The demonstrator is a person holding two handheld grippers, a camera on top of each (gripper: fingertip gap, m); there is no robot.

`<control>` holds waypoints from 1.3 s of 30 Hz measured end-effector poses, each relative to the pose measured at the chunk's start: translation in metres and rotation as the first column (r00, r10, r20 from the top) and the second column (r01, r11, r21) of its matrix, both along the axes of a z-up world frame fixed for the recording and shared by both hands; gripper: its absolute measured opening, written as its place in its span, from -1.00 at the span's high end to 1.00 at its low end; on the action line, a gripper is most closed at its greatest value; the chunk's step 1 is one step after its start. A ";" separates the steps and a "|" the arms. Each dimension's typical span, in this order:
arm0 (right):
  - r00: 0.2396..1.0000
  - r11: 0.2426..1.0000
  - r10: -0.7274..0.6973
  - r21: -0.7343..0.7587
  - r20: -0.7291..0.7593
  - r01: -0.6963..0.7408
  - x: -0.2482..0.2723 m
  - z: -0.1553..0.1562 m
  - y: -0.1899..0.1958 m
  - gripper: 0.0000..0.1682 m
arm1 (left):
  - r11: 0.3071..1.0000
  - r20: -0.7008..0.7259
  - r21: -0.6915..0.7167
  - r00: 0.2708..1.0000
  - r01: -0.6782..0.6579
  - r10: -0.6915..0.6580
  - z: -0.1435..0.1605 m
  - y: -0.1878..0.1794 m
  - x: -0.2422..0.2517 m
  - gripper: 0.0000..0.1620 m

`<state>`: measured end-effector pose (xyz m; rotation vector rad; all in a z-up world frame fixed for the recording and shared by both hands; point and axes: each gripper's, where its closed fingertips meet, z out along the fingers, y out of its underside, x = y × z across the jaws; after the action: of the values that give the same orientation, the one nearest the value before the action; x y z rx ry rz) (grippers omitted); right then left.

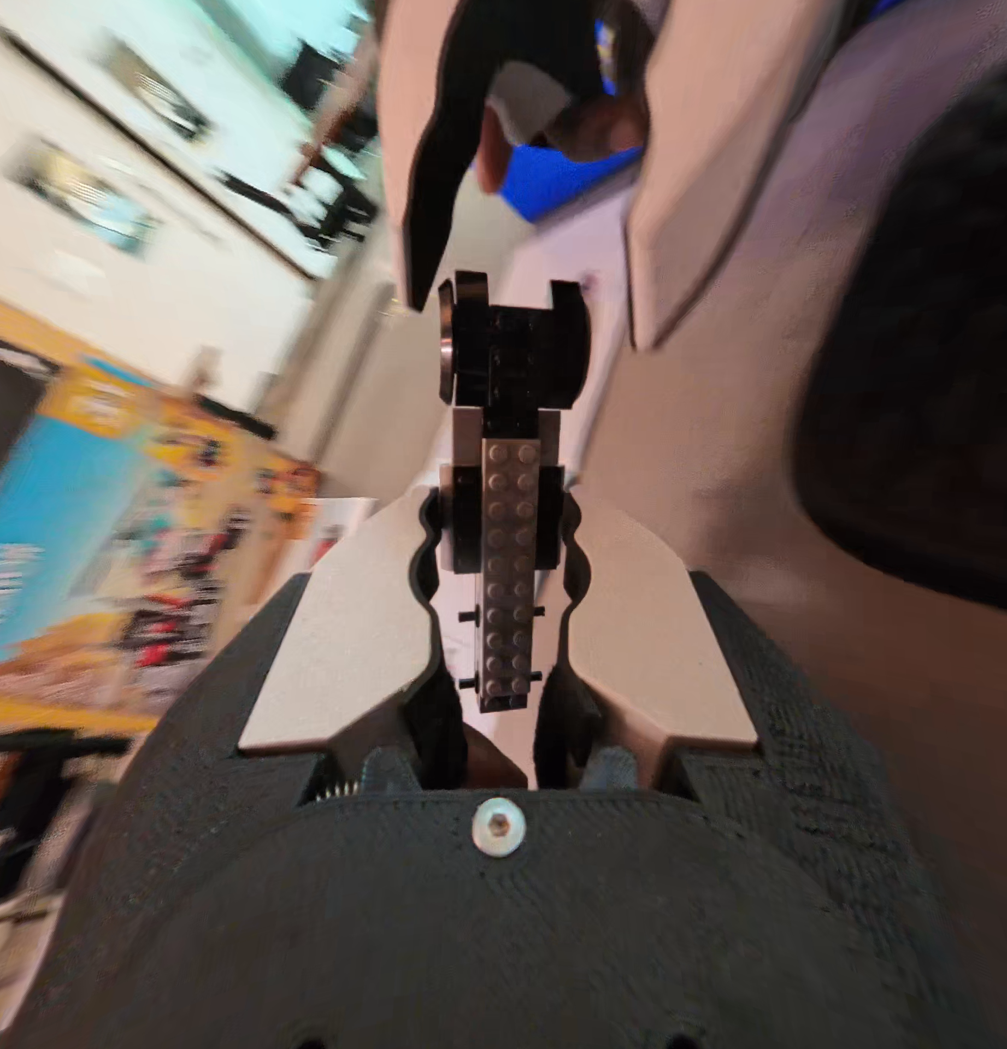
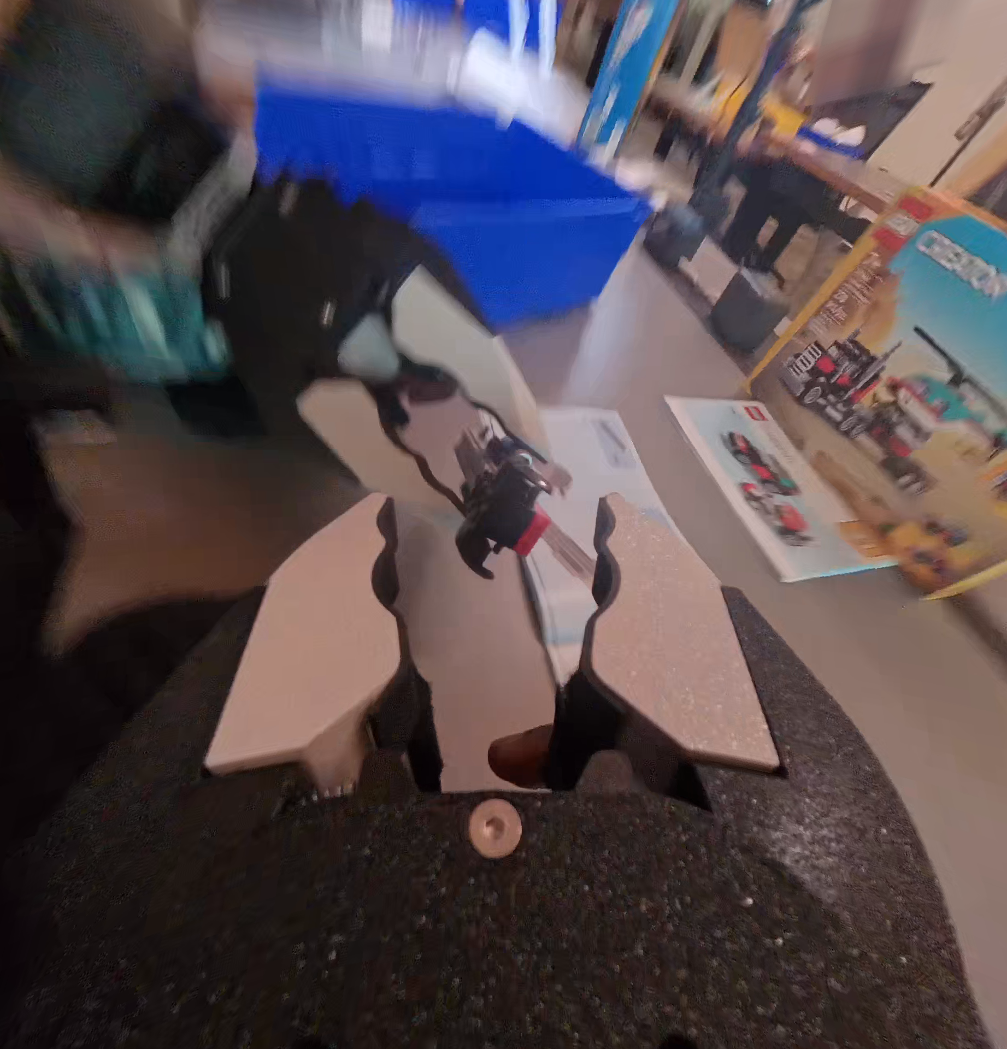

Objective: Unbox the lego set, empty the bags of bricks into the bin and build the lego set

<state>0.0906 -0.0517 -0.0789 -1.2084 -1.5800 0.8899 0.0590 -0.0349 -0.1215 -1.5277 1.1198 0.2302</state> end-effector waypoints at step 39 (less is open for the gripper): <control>0.984 0.967 0.128 0.236 -0.124 -0.096 0.002 0.069 -0.034 0.67 | 0.570 -0.252 0.821 0.877 -0.031 0.410 0.109 -0.025 0.000 0.50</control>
<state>0.0927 -0.0855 -0.0101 -0.8834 -1.6011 0.8191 0.0588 -0.0599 -0.0129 -0.7757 0.9164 1.1498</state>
